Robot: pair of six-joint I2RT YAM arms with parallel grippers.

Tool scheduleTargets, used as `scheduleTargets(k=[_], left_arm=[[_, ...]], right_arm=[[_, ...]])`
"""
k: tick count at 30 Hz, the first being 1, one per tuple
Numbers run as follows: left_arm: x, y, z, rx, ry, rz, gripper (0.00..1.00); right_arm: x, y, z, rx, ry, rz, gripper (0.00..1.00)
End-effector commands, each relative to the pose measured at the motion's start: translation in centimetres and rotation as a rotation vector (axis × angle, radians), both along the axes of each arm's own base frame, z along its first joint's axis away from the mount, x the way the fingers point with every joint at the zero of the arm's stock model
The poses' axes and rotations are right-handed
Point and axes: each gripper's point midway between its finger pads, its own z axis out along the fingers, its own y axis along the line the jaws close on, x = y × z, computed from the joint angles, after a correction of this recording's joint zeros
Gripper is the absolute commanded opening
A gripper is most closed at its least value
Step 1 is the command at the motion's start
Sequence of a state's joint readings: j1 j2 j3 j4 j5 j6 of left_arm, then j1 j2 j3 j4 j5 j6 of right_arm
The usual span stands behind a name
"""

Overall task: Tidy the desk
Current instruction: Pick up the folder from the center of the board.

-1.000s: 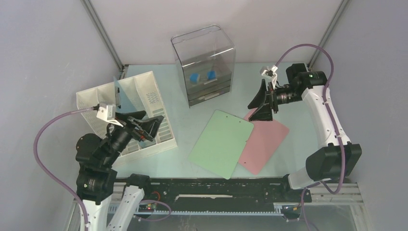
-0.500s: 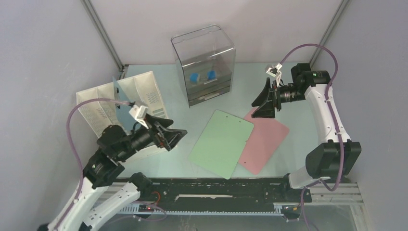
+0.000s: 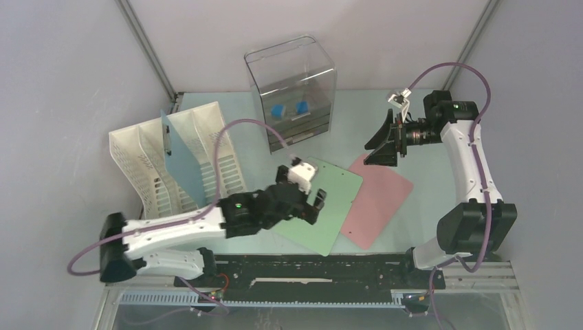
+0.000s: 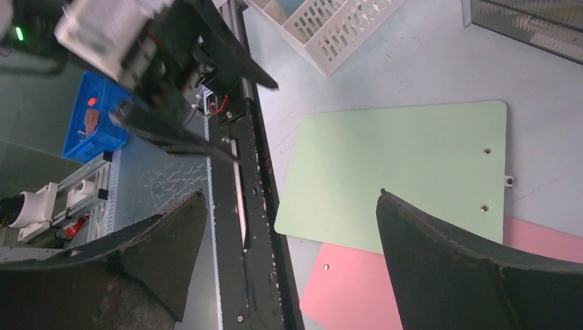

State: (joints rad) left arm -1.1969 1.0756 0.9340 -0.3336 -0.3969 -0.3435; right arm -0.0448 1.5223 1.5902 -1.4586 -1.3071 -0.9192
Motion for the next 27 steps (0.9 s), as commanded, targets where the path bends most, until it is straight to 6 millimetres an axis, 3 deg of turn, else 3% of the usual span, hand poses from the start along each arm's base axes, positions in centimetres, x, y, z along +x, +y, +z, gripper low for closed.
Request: scheduleTargets(k=[1,13,15,20,27], left_arm=[[1.2,-2.6,0.4,0.032,-0.067,0.155,1.00],[-1.8,-9.8,-7.6,0.385,-0.024,0.198,0.99],[-2.5,-10.4,-8.5,0.419,-0.022,0.191,0.99],[-4.2,-11.8,-10.5,0.434,0.012,0.147,0.87],[-5.7,-11.9,-13.1,0.500,0.040,0.138,0.82]], right_arm=[[0.0,-0.1,0.5,0.031,-0.016,-0.001,1.00],[0.3,-0.4,0.3,0.032,-0.008,-0.012,1.00],[0.4,-0.5,0.2,0.033,-0.005,-0.015,1.00],[0.6,-0.5,-0.1,0.037,0.012,-0.016,1.00],[1.0,-0.6,-0.6,0.041,0.042,-0.015,1.00]])
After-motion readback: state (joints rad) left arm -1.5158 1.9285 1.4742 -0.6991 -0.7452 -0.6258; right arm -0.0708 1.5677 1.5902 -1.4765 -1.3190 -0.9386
